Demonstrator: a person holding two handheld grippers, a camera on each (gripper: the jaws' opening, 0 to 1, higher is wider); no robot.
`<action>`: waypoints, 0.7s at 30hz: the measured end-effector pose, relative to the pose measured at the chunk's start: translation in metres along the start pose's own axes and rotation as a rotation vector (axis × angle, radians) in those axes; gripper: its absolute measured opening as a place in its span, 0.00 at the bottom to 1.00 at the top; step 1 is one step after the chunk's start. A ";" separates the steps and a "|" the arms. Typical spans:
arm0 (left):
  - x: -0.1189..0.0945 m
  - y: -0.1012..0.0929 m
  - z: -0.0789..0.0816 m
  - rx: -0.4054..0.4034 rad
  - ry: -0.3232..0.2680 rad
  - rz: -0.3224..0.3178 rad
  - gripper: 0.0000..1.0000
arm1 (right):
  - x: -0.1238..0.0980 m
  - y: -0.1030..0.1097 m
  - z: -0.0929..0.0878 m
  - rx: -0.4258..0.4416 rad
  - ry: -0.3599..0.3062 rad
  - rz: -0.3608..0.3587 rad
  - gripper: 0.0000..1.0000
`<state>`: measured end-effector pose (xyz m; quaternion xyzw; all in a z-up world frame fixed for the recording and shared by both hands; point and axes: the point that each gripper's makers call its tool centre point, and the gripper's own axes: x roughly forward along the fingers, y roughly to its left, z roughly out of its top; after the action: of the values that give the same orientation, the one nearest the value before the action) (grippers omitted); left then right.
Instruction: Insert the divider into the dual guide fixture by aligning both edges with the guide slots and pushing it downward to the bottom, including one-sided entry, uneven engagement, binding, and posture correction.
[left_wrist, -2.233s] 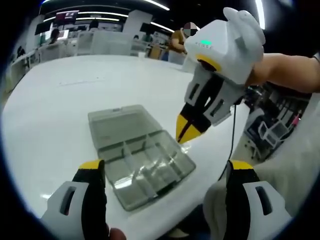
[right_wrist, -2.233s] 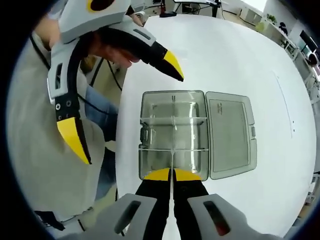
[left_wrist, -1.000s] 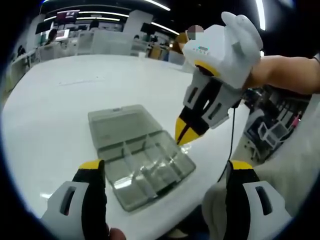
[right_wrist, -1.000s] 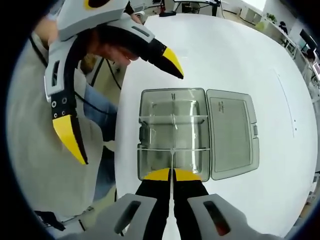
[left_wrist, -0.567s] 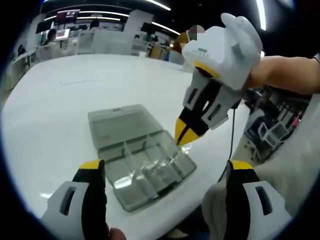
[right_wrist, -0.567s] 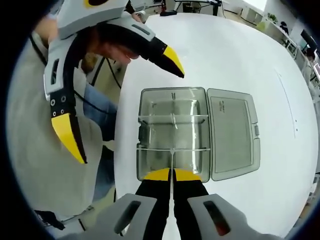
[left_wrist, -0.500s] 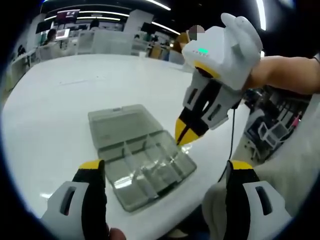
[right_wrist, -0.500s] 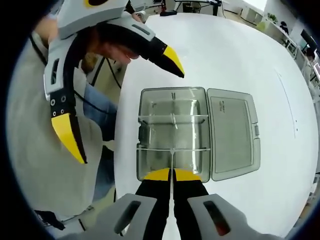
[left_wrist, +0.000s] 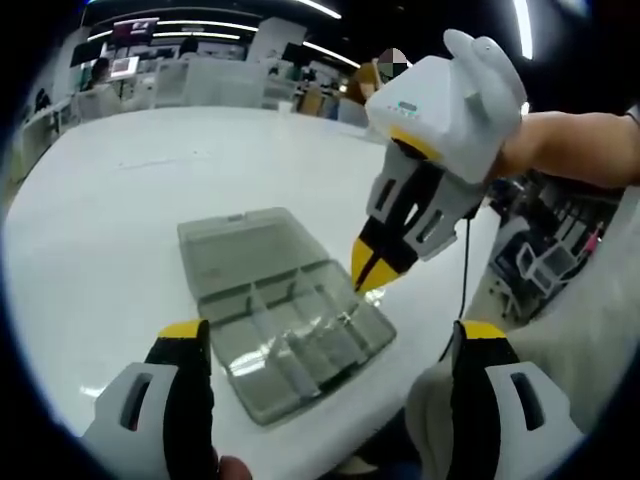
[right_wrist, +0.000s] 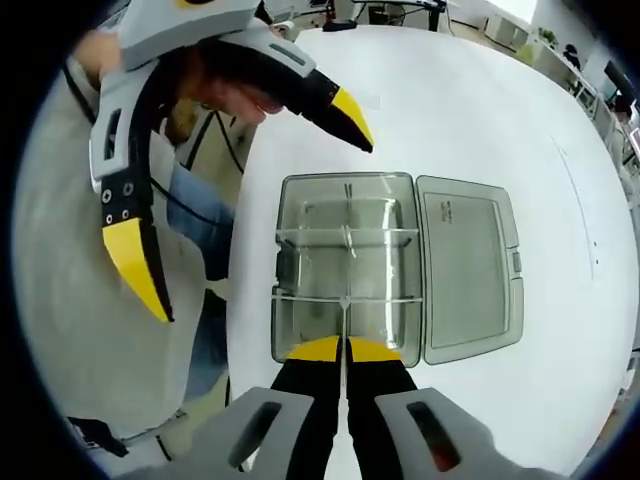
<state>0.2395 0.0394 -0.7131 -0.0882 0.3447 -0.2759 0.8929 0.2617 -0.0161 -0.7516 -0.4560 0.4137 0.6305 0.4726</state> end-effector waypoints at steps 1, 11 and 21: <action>0.000 0.000 0.000 0.000 0.000 -0.001 0.98 | 0.000 0.000 0.000 0.000 0.000 0.001 0.00; 0.001 0.001 0.000 -0.001 0.002 -0.002 0.98 | 0.004 -0.001 -0.002 -0.018 0.006 0.005 0.00; 0.002 0.003 -0.001 -0.008 0.004 0.000 0.98 | 0.007 -0.001 -0.003 -0.021 0.008 0.008 0.00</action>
<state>0.2413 0.0409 -0.7157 -0.0914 0.3475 -0.2747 0.8919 0.2626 -0.0172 -0.7597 -0.4618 0.4111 0.6349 0.4634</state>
